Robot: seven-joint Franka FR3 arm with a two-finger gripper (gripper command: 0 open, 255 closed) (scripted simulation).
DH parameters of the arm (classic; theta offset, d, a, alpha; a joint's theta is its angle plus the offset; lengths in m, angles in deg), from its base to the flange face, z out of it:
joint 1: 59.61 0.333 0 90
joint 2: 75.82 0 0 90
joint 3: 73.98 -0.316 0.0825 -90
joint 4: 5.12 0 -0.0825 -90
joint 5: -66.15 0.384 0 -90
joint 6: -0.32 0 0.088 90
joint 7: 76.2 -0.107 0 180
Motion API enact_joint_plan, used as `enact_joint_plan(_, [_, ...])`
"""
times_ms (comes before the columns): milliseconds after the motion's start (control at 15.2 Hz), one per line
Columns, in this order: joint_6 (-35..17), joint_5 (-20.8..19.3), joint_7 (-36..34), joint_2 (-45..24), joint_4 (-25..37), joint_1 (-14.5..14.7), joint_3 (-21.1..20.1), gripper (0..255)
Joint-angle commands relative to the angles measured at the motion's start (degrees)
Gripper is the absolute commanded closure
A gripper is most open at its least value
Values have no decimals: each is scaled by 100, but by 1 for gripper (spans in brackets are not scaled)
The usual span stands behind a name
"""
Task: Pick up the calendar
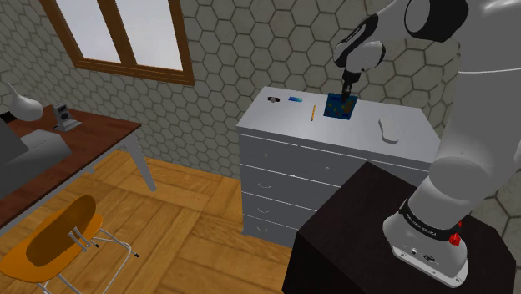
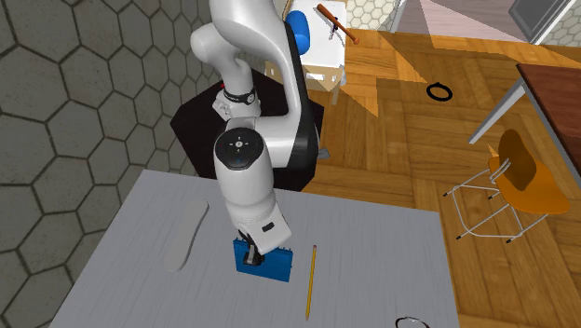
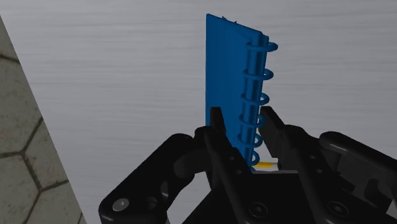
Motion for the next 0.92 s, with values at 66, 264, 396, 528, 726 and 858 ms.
enact_joint_plan(66, [-8, 3, 2, -2, -4, -1, -1, 255])
enact_joint_plan(264, [-10, -2, 2, 11, -19, 2, 2, 255])
enact_joint_plan(396, [-10, -2, 1, 11, -19, 2, 2, 255])
enact_joint_plan(528, [53, -25, -11, 33, 24, 6, 17, 255])
enact_joint_plan(726, [235, -129, -77, 172, 83, 49, 75, 255])
enact_joint_plan(858, [359, -196, -120, 260, 129, 75, 109, 255])
